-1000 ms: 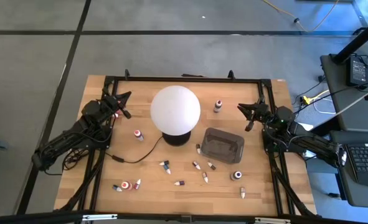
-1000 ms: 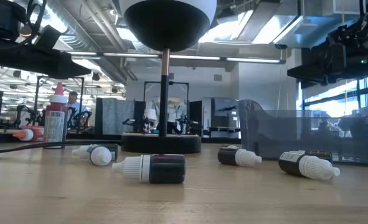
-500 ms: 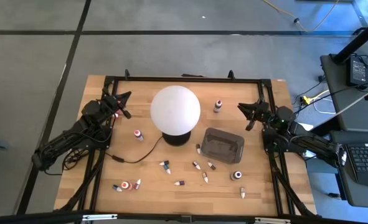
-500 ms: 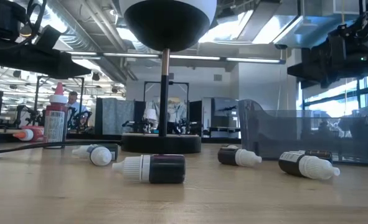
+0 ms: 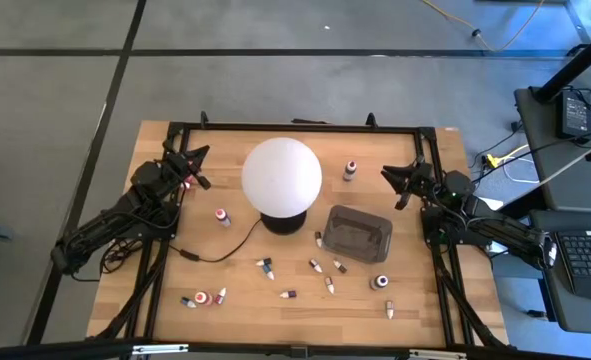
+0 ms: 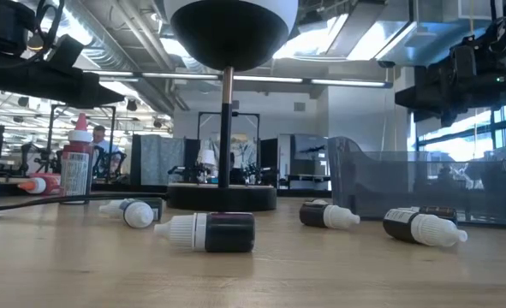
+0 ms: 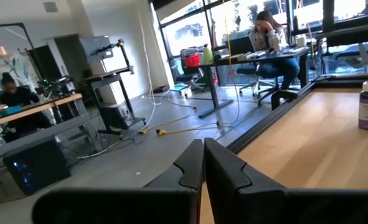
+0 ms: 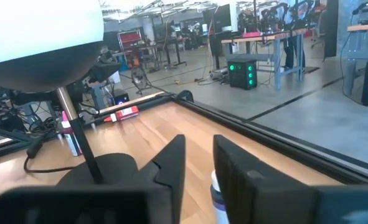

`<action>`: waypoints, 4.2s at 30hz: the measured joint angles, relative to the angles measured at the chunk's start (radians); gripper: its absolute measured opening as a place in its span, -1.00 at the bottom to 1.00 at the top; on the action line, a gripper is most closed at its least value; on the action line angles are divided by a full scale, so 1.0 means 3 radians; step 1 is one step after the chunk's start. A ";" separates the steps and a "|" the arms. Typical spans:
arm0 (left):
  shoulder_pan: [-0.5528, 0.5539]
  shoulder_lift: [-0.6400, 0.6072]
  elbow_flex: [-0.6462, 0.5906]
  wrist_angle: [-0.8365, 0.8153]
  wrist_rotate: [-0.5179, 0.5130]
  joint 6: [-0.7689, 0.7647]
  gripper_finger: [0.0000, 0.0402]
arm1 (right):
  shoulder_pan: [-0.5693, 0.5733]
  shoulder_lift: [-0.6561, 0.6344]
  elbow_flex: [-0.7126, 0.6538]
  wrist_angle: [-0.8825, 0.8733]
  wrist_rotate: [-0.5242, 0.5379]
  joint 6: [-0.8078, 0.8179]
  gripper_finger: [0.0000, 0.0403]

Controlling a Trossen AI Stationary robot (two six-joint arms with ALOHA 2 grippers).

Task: Pick & Place food coloring
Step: Put the large purple food coloring bottle into the black container

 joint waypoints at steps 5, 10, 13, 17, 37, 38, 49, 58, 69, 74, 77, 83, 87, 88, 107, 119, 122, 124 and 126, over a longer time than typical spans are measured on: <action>0.0000 0.0000 0.0001 0.0001 0.0001 0.0000 -0.96 | -0.0001 0.0000 0.0000 0.0000 0.0030 -0.0004 -0.14; 0.0000 0.0000 0.0000 0.0000 0.0001 0.0000 -0.94 | -0.0001 0.0000 0.0000 0.0003 0.0282 -0.0030 0.23; 0.0000 0.0000 0.0000 0.0000 0.0001 0.0000 -0.94 | -0.0001 0.0001 0.0000 0.0141 0.0301 -0.0002 0.35; 0.0000 0.0000 0.0000 0.0000 0.0001 -0.0001 -0.95 | -0.0001 0.0005 0.0173 0.0226 0.0223 -0.0074 0.38; -0.0001 0.0000 0.0000 0.0000 0.0004 -0.0003 -0.96 | -0.0176 0.3386 0.3367 -0.2517 0.0024 -0.0568 0.19; -0.0001 0.0000 0.0000 0.0000 0.0004 -0.0004 -0.95 | -0.0209 0.3582 0.3518 -0.2644 0.0024 -0.0602 0.19; -0.0001 0.0000 0.0001 0.0001 0.0004 -0.0004 -0.96 | -0.0441 0.5000 0.4302 -0.3438 -0.0106 -0.1074 0.19; -0.0001 0.0000 0.0001 0.0000 0.0004 -0.0004 -0.94 | -0.0465 0.5295 0.4306 -0.3277 -0.0176 -0.1147 0.19; -0.0001 0.0000 0.0001 0.0000 0.0004 -0.0004 -0.95 | -0.0456 0.5449 0.4306 -0.3287 -0.0179 -0.1148 0.19; -0.0001 0.0000 0.0001 0.0001 0.0004 -0.0004 -0.94 | -0.0435 0.5516 0.4306 -0.3287 -0.0184 -0.1148 0.19; -0.0001 0.0000 0.0000 0.0001 0.0004 -0.0004 -0.96 | -0.0394 0.5551 0.4306 -0.3290 -0.0183 -0.1150 0.19; -0.0001 0.0000 0.0001 0.0001 0.0004 -0.0004 -0.95 | -0.0305 0.5658 0.4304 -0.3292 -0.0180 -0.1162 0.19; -0.0001 0.0000 0.0000 0.0001 0.0004 -0.0003 -0.94 | -0.0281 0.5724 0.4301 -0.3295 -0.0143 -0.1161 0.19; -0.0001 0.0000 0.0000 0.0001 0.0004 -0.0004 -0.94 | -0.0276 0.5733 0.4301 -0.3292 -0.0120 -0.1157 0.19; -0.0001 0.0000 0.0000 0.0001 0.0004 -0.0003 -0.96 | -0.0275 0.5751 0.4250 -0.3297 0.0092 -0.1147 0.19; -0.0001 0.0000 0.0001 0.0000 0.0004 -0.0003 -0.95 | -0.0273 0.5750 0.4087 -0.3136 0.0090 -0.1159 0.03; -0.0001 0.0000 0.0001 0.0000 0.0004 -0.0004 -0.96 | -0.0273 0.5750 0.4087 -0.3093 0.0091 -0.1216 0.00; -0.0001 0.0000 0.0001 0.0001 0.0004 -0.0003 -0.96 | -0.0274 0.5750 0.4087 -0.3078 0.0090 -0.1228 0.00; -0.0001 0.0000 0.0000 0.0000 0.0004 -0.0003 -0.95 | -0.0274 0.5750 0.4087 -0.3051 0.0090 -0.1232 0.00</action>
